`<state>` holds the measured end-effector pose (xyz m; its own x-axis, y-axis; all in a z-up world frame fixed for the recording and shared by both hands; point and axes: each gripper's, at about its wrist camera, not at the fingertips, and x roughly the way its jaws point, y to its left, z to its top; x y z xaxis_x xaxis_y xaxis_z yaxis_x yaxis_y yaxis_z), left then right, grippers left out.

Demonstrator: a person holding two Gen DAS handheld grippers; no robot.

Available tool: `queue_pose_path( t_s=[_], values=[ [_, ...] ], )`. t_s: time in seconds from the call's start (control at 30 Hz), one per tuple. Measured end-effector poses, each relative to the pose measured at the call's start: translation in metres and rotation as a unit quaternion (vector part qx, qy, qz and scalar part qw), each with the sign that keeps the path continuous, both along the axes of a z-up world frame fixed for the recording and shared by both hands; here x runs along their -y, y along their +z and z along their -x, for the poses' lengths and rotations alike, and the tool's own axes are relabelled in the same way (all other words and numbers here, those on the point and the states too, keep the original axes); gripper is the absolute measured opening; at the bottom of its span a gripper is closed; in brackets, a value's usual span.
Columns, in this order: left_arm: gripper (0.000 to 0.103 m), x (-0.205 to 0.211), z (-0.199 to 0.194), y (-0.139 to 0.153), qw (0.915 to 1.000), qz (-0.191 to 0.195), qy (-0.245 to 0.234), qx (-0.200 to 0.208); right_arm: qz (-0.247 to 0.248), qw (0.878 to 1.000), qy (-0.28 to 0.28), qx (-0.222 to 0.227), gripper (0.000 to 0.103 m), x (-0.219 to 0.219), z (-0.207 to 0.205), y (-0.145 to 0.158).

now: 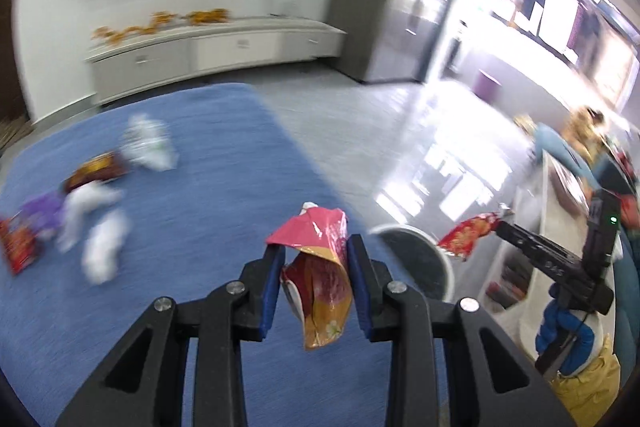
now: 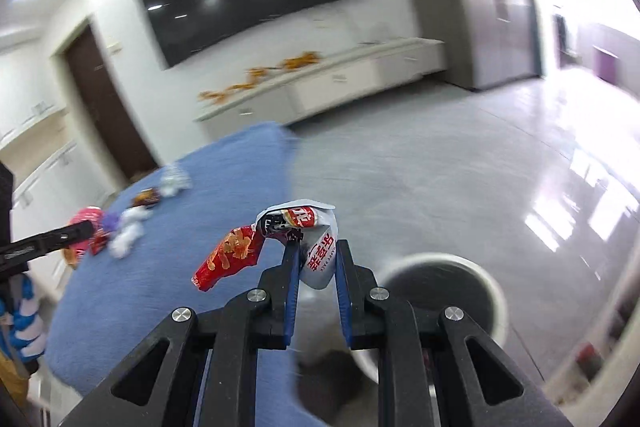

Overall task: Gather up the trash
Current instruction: 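Carry both pieces over the white bin and open both tools to drop them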

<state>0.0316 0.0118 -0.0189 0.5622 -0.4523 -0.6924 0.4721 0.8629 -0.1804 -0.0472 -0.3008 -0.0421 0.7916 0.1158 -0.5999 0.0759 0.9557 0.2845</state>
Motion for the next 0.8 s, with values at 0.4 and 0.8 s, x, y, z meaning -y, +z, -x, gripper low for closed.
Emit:
queue_pose_path(
  t_s=[0.4,0.8],
  values=[
    [0.033,0.174,-0.036,-0.038,0.9919,-0.025,-0.115,-0.049,-0.001,0.992,-0.092,-0.082,0.017,0.066,-0.017,-0.05],
    [0.052,0.233,-0.076,-0.083,0.9841,-0.01,-0.133,-0.117,-0.038,0.983,-0.126,-0.128,0.04,0.101,-0.042,-0.089]
  ],
)
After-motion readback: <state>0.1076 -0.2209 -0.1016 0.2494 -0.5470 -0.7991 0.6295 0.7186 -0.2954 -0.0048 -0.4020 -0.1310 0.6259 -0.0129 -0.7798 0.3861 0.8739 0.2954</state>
